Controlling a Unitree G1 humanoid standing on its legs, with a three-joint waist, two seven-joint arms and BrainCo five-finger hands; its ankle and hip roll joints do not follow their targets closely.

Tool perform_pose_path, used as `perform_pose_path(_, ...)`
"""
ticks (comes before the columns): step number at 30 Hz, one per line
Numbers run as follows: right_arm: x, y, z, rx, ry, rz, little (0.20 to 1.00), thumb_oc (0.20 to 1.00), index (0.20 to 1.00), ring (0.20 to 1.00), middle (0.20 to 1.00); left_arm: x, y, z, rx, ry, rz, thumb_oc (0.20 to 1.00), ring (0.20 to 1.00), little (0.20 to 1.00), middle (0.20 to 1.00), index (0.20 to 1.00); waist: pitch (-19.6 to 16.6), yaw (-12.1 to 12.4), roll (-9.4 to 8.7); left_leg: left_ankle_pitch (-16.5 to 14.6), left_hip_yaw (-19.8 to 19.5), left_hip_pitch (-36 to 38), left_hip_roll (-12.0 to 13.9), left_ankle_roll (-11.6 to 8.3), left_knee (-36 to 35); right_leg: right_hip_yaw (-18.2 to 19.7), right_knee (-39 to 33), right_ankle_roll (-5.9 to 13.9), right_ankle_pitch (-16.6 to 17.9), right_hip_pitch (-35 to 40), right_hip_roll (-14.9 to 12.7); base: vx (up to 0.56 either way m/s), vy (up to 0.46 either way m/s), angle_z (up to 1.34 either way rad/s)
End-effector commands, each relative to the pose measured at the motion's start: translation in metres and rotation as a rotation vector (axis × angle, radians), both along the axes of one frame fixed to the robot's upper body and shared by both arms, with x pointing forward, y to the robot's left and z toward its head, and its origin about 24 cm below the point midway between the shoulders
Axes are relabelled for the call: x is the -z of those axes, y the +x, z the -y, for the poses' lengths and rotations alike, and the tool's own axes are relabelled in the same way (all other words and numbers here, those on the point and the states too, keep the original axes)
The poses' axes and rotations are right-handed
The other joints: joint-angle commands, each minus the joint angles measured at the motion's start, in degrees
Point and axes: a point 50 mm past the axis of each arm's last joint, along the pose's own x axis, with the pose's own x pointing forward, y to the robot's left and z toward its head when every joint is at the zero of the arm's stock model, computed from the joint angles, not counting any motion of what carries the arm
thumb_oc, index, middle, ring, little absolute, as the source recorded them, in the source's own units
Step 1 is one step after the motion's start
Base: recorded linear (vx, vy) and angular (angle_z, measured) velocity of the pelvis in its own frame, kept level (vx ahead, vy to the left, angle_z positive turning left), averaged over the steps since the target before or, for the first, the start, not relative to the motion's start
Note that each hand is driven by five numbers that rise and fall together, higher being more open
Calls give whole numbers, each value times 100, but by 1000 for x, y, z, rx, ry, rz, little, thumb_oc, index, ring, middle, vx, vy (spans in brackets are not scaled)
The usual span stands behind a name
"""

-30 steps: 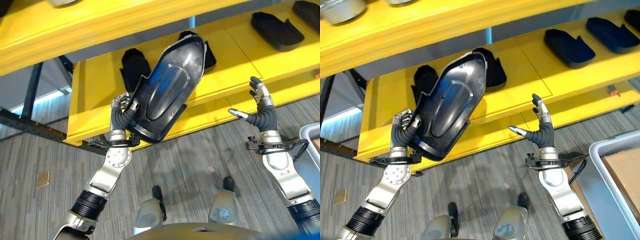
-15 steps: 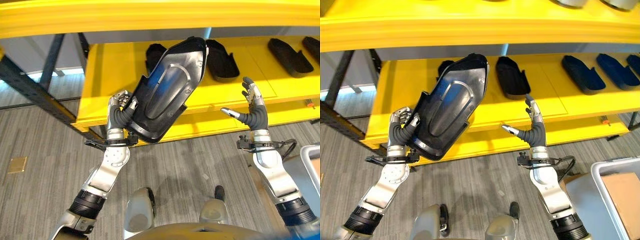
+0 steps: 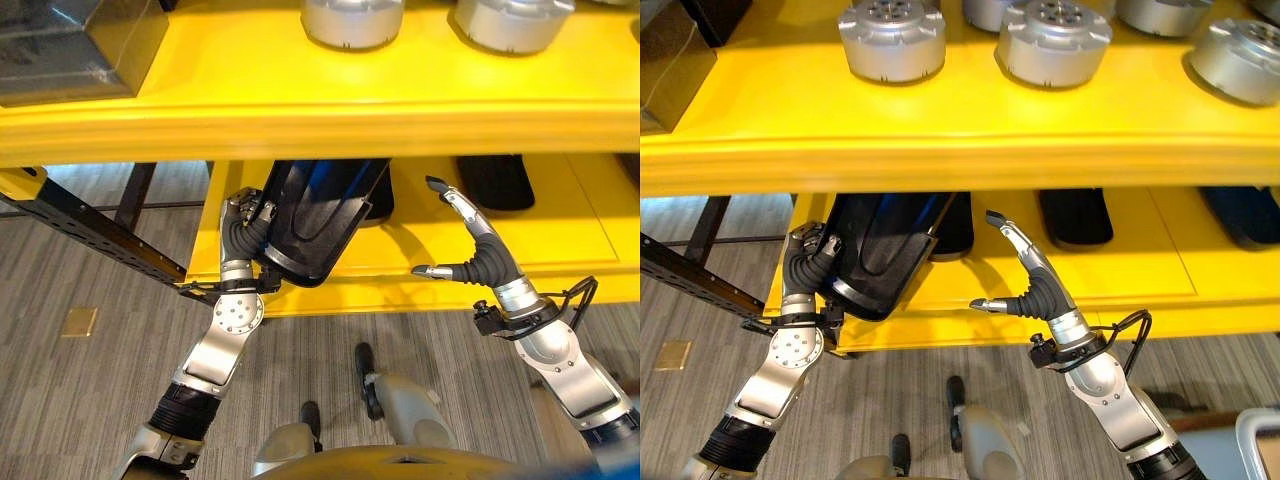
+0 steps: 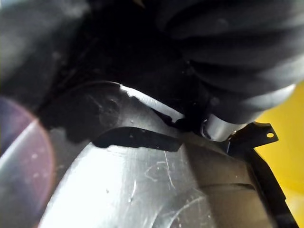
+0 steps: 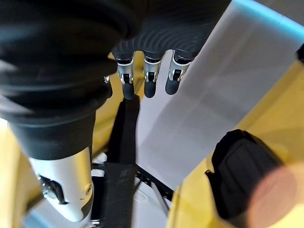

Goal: Move parts from the plastic box to the shelf.

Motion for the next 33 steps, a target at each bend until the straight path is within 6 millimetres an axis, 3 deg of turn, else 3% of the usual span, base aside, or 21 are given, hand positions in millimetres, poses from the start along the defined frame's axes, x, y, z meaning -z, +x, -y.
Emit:
perform_pose_path(1, -15, -7, -6, -25, 60, 102, 1000, 1000, 1000, 1000, 1000, -33, -6, -3, 32, 6, 190, 200, 200, 200, 200, 200, -149, -91, -140, -199, 246, -299, -573, 275, 372, -233, -345, 443, 1, 492, -187, 160, -8, -5)
perform_pose_path(10, -23, -9, 1, 49, 112, 173, 1000, 1000, 1000, 1000, 1000, -38, -8, -8, -10, -76, 198, 200, 200, 200, 200, 200, -88, -132, -64, -440, 569, -562, -509, 249, 1239, -273, -71, 243, -459, 735, -263, 112, -70, -2)
perform_pose_path(12, -24, -9, 4, 73, 130, 174, 1000, 1000, 1000, 1000, 1000, -39, -7, -8, -19, -90, 203, 200, 200, 200, 200, 200, -60, -151, -40, -264, 654, -646, -474, 154, 1631, -334, -29, 170, -539, 766, -269, 22, -65, -1)
perform_pose_path(14, -26, -10, 7, 89, 140, 190, 1000, 1000, 1000, 1000, 1000, -41, -8, -8, -19, -117, 213, 200, 200, 200, 200, 200, 35, -160, -57, 80, 769, -1014, -370, -22, 2466, -387, -17, 66, -604, 837, -315, -37, -99, 8)
perform_pose_path(15, -30, -11, 8, 93, 144, 230, 1000, 1000, 1000, 1000, 1000, -44, -7, -7, -32, -147, 216, 200, 200, 200, 200, 200, 150, -238, -65, 376, 907, -1564, 177, -168, 3067, -420, 144, -29, -715, 814, -325, -56, -86, 17)
perform_pose_path(16, -30, -11, 8, 93, 143, 230, 1000, 1000, 1000, 1000, 1000, -44, -7, -7, -32, -147, 217, 200, 200, 200, 200, 200, 149, -237, -62, 373, 908, -1571, 182, -170, 3074, -418, 152, -31, -717, 806, -321, -10, 17, 20)
perform_pose_path(18, -34, -13, 9, 86, 139, 233, 1000, 1000, 1000, 1000, 1000, -40, -8, -10, -53, -184, 200, 200, 200, 200, 200, 200, 118, -376, 47, 681, 950, -1298, 784, -273, 2023, -400, 343, -48, -871, 724, -279, 88, 210, -4)
perform_pose_path(21, -36, -18, 15, 79, 137, 243, 1000, 1000, 1000, 1000, 1000, -37, -12, -16, -71, -197, 206, 200, 200, 200, 200, 200, 91, -410, 56, 1005, 625, -1083, 1091, -419, 1109, -253, 340, -14, -919, 704, -343, 39, 257, -1)
perform_pose_path(22, -36, -18, 15, 79, 137, 243, 1000, 1000, 1000, 1000, 1000, -37, -12, -16, -71, -197, 206, 200, 200, 200, 200, 200, 91, -410, 56, 1005, 625, -1083, 1091, -419, 1109, -253, 340, -14, -919, 704, -343, -2, 220, -13)
perform_pose_path(25, -38, -19, 22, 77, 145, 233, 1000, 1000, 1000, 1000, 1000, -34, -15, -22, -95, -213, 208, 200, 200, 200, 200, 200, 102, -432, 71, 1434, 191, -970, 1416, -607, 390, -10, 339, 29, -963, 628, -455, -51, 343, -21)
perform_pose_path(26, -42, -17, 25, 87, 156, 235, 1000, 1000, 1000, 1000, 1000, -33, -15, -22, -98, -217, 213, 200, 200, 200, 200, 200, 121, -474, 116, 1294, 233, -831, 1426, -635, 278, 10, 399, 38, -981, 504, -510, -143, 488, -32)
perform_pose_path(28, -44, -14, 27, 106, 171, 237, 1000, 1000, 1000, 1000, 1000, -33, -14, -20, -91, -214, 220, 200, 200, 200, 200, 200, 170, -477, 158, 1308, 255, -825, 1410, -673, 291, 20, 428, 31, -985, 438, -541, -143, 349, -48)
perform_pose_path(33, -49, -6, 34, 194, 205, 264, 1000, 1000, 1000, 1000, 1000, -44, -2, -1, -20, -192, 254, 200, 200, 200, 200, 200, 313, -586, 278, 901, 550, -902, 1038, -609, 202, -4, 285, 211, -752, 273, -699, -173, 309, 4)
